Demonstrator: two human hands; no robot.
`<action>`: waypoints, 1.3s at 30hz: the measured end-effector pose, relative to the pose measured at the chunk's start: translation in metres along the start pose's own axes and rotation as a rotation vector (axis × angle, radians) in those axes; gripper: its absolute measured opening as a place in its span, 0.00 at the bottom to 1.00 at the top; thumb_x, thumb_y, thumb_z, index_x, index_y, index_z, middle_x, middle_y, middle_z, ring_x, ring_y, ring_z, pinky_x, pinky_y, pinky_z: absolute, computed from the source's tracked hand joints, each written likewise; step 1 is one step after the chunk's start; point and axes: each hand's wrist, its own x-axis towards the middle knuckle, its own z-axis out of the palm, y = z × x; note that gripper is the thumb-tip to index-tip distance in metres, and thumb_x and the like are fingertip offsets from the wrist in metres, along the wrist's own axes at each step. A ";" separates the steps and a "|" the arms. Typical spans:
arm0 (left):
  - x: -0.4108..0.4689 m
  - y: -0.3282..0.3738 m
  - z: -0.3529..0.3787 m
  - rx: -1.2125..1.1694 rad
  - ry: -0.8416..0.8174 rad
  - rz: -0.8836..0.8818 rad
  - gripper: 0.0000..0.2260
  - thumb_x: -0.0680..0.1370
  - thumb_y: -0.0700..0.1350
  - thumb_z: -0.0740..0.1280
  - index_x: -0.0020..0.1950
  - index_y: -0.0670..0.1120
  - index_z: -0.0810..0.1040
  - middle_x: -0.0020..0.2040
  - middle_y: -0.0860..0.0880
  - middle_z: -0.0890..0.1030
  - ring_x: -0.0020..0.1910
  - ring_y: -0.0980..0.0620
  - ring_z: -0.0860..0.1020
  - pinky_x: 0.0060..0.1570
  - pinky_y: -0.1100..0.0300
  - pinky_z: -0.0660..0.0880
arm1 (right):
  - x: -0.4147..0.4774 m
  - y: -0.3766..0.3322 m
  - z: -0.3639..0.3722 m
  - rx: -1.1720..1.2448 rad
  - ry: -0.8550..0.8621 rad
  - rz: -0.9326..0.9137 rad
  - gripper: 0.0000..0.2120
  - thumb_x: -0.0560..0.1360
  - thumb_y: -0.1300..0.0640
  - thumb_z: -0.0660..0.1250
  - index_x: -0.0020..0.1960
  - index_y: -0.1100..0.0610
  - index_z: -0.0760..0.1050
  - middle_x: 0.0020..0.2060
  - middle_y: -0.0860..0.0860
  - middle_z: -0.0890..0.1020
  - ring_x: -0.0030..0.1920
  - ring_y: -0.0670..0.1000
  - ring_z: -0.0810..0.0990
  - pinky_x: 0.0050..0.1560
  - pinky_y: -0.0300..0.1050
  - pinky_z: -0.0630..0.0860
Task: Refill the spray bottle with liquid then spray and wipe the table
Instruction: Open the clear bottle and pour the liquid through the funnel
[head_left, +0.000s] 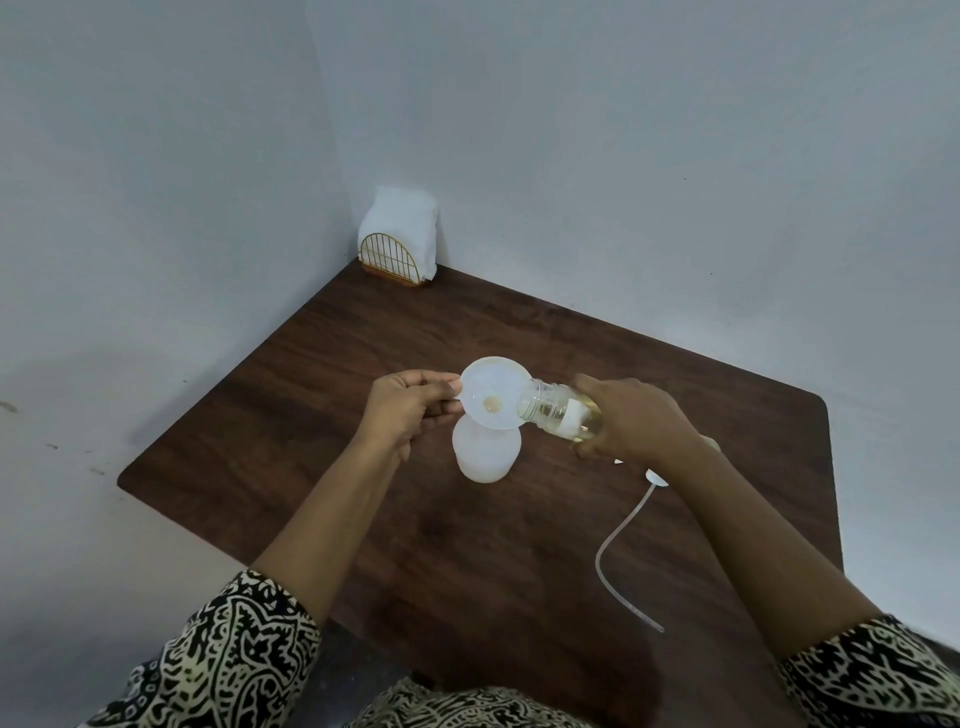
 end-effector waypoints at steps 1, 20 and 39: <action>0.000 0.000 0.000 0.002 -0.002 0.002 0.02 0.73 0.36 0.71 0.45 0.41 0.83 0.33 0.47 0.84 0.31 0.55 0.82 0.33 0.64 0.79 | 0.000 0.000 0.000 0.000 0.002 0.000 0.23 0.67 0.46 0.71 0.58 0.50 0.70 0.47 0.47 0.81 0.45 0.51 0.78 0.35 0.40 0.64; 0.000 -0.003 0.001 0.025 0.033 0.004 0.03 0.73 0.36 0.71 0.45 0.41 0.83 0.33 0.47 0.84 0.31 0.56 0.82 0.34 0.63 0.79 | 0.000 0.001 0.000 0.052 -0.018 0.015 0.23 0.66 0.47 0.72 0.58 0.49 0.69 0.43 0.47 0.79 0.39 0.50 0.72 0.34 0.41 0.63; -0.005 0.000 0.003 0.007 0.023 0.009 0.02 0.74 0.35 0.70 0.45 0.40 0.82 0.30 0.48 0.83 0.29 0.56 0.82 0.32 0.65 0.79 | 0.001 0.002 -0.003 0.005 0.005 -0.035 0.25 0.65 0.45 0.72 0.59 0.49 0.70 0.47 0.48 0.81 0.45 0.52 0.78 0.35 0.40 0.64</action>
